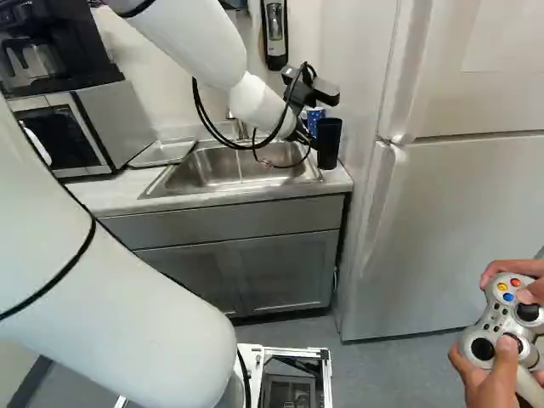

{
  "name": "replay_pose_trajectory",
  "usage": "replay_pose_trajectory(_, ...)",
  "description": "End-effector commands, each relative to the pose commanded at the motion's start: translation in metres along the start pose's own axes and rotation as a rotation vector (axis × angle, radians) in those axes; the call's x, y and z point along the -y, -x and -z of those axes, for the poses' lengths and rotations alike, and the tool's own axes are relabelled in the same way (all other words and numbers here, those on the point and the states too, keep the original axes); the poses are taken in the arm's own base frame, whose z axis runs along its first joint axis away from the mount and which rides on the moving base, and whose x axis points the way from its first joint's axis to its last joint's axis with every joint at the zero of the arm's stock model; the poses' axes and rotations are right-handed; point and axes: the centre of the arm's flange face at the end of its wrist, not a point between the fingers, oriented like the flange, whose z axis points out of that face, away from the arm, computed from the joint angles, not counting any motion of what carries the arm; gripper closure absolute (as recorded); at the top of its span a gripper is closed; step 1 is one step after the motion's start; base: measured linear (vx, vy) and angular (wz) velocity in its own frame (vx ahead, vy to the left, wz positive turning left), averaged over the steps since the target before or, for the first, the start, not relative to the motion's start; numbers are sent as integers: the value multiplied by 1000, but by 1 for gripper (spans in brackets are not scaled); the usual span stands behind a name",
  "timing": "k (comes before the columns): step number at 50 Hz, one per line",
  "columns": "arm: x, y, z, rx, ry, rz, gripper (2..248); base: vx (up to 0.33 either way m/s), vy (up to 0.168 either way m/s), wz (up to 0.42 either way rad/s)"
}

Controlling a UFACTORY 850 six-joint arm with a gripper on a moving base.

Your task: Rinse the cup and place it in the tray

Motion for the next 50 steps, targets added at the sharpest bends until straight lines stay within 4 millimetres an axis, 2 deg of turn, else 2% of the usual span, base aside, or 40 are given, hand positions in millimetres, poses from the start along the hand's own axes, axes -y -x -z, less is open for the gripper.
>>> replay_pose_trajectory(30,-8,-7,-9,22,37,-169,3,0,0,0)
replay_pose_trajectory(50,-9,-6,-9,26,44,-62,3,0,0,0)
